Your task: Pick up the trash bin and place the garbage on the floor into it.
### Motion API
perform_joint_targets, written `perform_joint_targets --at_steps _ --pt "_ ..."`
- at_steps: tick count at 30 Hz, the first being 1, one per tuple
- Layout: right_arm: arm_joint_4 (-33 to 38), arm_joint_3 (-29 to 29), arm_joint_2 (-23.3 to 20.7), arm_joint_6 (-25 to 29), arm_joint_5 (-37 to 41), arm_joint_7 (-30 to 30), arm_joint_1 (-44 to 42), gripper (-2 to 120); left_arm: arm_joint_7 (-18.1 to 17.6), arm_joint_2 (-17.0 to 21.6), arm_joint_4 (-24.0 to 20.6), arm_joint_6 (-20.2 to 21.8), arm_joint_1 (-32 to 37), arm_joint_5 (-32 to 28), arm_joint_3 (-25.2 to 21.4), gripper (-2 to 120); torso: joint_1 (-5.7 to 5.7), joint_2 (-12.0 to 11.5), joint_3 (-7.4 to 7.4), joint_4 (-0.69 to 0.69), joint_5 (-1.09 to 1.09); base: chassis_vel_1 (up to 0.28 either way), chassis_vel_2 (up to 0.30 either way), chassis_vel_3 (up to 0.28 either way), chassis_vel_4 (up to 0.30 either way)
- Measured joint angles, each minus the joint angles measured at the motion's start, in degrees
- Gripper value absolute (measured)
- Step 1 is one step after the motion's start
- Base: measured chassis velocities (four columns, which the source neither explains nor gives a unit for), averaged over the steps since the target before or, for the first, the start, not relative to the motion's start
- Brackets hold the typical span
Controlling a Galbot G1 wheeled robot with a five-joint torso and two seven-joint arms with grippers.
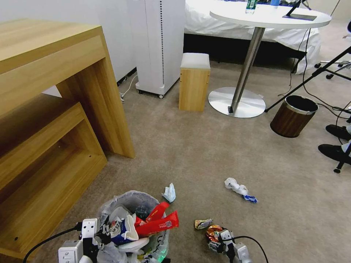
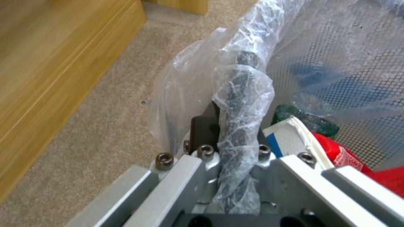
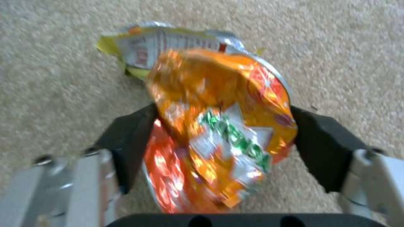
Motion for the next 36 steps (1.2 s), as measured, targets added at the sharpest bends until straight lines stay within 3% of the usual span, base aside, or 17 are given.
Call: perform_joint_targets --at_steps 4,6,8,9,12,18,26,36 --pt "0.6 0.0 -0.2 0.2 0.1 -0.5 0.1 62 0.0 0.1 0.0 -0.1 0.0 -0.2 -0.2 0 0.00 0.0 0.00 0.00 0.00 0.000 0.000 0.000 0.000" --pt "0.7 -0.1 -0.4 0.6 0.1 -0.7 0.7 51 0.0 0.1 0.0 -0.1 0.0 -0.1 -0.2 0 0.00 0.0 0.00 0.00 0.00 0.000 0.000 0.000 0.000" --pt "0.7 -0.1 -0.5 0.7 0.2 -0.7 0.9 49 0.0 0.1 0.0 -0.1 0.1 -0.1 -0.2 0 0.00 0.0 0.00 0.00 0.00 0.000 0.000 0.000 0.000" --pt "0.7 -0.1 -0.5 0.8 0.3 -0.7 1.3 41 0.0 0.0 0.0 -0.1 0.1 0.0 -0.2 0 0.00 0.0 0.00 0.00 0.00 0.000 0.000 0.000 0.000" --pt "0.8 -0.1 -0.6 1.0 0.4 -0.8 1.7 36 0.0 0.0 0.0 -0.2 0.2 0.2 -0.2 0 0.00 0.0 0.00 0.00 0.00 0.000 0.000 0.000 0.000" --pt "1.0 0.0 -0.8 1.4 0.6 -0.9 1.8 9 0.2 -0.2 0.0 -0.6 0.6 1.0 -0.1 0 0.00 0.0 0.00 0.00 0.00 0.000 0.000 0.000 0.000" --pt "1.1 1.1 -0.8 2.2 0.4 -1.7 1.6 7 0.4 -0.4 -0.1 -0.9 1.0 1.8 0.0 0 0.00 0.0 0.00 0.00 0.00 0.000 0.000 0.000 0.000" --pt "9.5 5.4 -4.2 2.8 0.4 -3.1 3.8 7 0.8 0.0 -0.9 -1.9 -0.5 -1.6 -1.4 0 0.00 0.0 0.00 0.00 0.00 0.000 0.000 0.000 0.000"
